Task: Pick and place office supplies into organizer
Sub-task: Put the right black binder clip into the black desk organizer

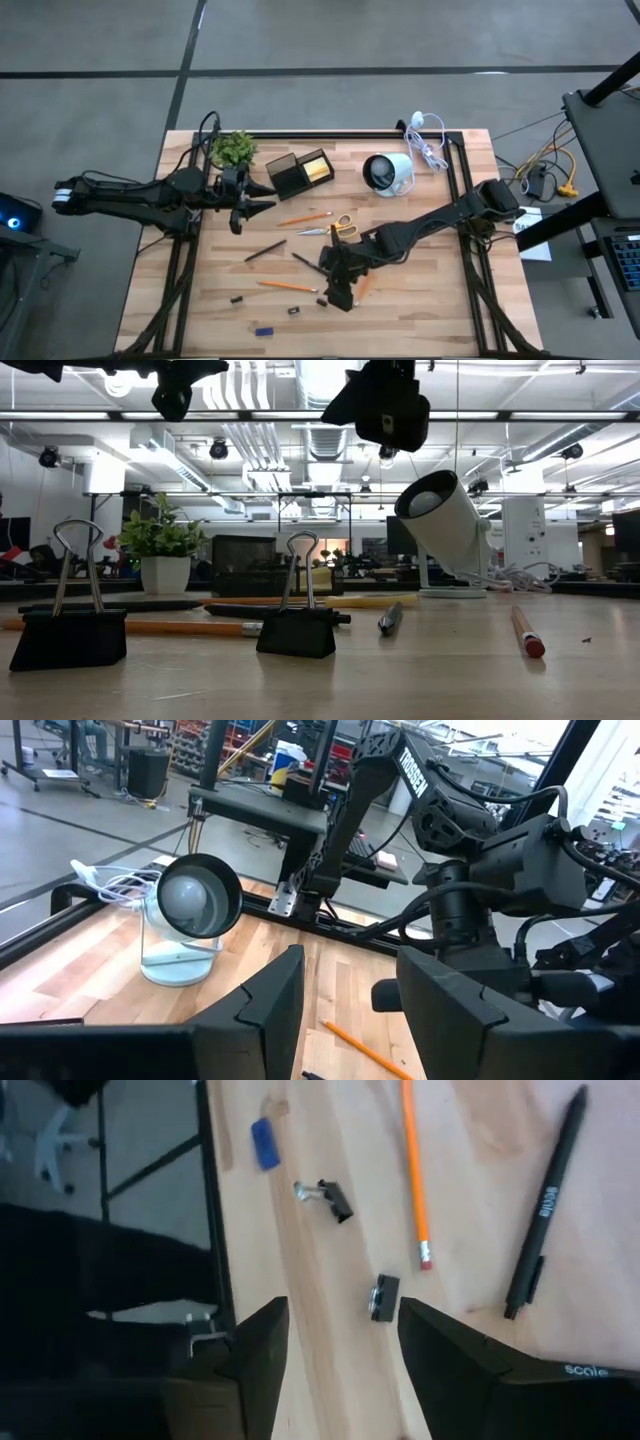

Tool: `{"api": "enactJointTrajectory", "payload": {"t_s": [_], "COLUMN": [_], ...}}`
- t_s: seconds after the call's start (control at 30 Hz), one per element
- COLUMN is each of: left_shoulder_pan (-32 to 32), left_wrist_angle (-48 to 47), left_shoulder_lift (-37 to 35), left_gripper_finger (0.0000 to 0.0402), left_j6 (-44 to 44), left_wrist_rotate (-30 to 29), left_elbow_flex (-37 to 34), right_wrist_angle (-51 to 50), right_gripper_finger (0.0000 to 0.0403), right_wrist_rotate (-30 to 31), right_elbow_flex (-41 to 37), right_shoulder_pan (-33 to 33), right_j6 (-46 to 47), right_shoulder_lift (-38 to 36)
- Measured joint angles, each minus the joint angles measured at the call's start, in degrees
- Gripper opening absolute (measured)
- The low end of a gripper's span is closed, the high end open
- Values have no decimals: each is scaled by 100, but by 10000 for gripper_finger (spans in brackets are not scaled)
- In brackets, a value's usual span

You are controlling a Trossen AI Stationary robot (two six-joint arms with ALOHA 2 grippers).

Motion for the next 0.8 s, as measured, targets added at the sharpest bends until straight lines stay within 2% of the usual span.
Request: {"api": "enactJointTrajectory", "payload": {"t_s": [0.17, 0.43, 0.6, 0.8], "left_shoulder_pan": [0, 0, 0, 0], "left_wrist_angle": [-20, -20, -26, -26], "left_shoulder_lift": [3, -3, -8, -16], "left_gripper_finger": [146, 146, 146, 146], "left_j6": [2, 3, 2, 2], "left_wrist_rotate": [0, 2, 2, 21], "left_elbow_flex": [0, 0, 0, 0], "right_wrist_angle": [187, 417, 561, 872], "right_gripper_finger": [176, 175, 176, 183], "right_wrist_rotate": [662, 1304, 1327, 1350], "right_elbow_flex": [0, 0, 0, 67], "right_shoulder_pan": [107, 219, 344, 561], "right_j6": [496, 666, 569, 623], "right_shoulder_lift": [0, 2, 164, 714]}}
